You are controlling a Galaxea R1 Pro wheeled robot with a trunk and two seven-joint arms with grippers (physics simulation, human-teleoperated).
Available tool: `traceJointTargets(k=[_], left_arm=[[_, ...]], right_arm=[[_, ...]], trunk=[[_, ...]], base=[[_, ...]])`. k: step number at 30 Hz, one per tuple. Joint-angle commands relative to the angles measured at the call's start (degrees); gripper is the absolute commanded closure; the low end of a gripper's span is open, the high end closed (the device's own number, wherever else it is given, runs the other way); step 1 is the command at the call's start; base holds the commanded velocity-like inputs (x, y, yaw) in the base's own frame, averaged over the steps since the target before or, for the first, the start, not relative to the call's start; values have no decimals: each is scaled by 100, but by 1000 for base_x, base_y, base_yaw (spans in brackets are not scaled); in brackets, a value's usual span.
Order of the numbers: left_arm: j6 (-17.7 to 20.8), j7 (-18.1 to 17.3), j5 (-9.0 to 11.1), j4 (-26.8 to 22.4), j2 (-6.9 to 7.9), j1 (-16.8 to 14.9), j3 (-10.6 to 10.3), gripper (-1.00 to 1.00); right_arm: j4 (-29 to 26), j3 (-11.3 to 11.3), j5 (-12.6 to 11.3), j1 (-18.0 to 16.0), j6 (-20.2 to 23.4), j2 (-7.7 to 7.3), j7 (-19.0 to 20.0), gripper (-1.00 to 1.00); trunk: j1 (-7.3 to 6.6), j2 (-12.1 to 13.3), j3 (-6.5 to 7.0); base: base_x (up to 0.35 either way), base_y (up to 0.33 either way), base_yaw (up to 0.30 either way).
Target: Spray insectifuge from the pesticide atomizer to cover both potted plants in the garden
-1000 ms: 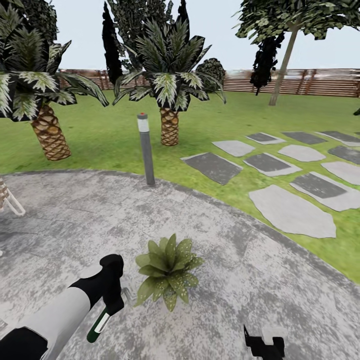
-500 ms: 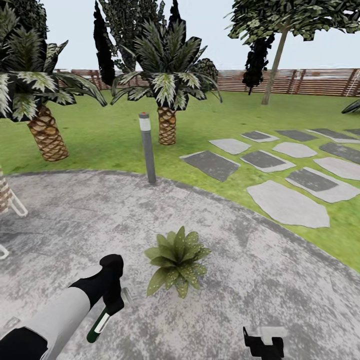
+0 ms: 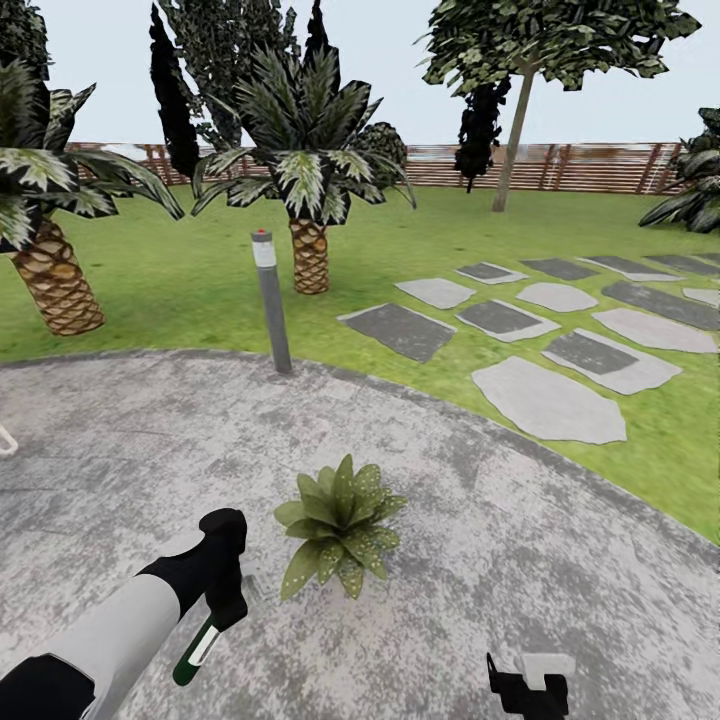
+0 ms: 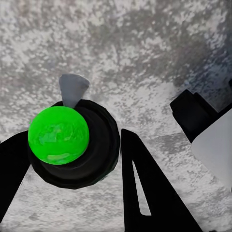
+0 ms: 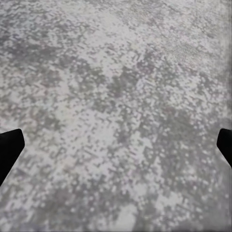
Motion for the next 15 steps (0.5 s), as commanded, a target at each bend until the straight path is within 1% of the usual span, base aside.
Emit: traceJointTargets(k=[1,5,10,13,15], left_arm=[[43,-48,-35,-16,5,-3,-29,100],[65,-53,-60,-87,-11,-58,-42,100],[63,-48,-35,-13,-19,-55,-28,100],[61,-42,-13,-3,-16,-32,-31,100],[51,-38,4,0,-13,1,-31,100]], right_arm=[[3,50,-34,-4,-15,-3,-25,-100],[3,50,-20,-3,-15,-18,-11,-100],[3,46,-25,-8,-15,-22,-12,-100],[3,42,-26,-7,-15,-22,-17,-100],[3,43,-26,-4,-15,-22,-20,-100]], trunk=[[-1,-2,-4],[-1,-2,-4],[-1,-2,-4],[-1,-2,-4],[-1,-2,-4]], base=[[0,0,-29],[41,23,-5],[221,190,-9],[231,123,-180],[103,21,-256]])
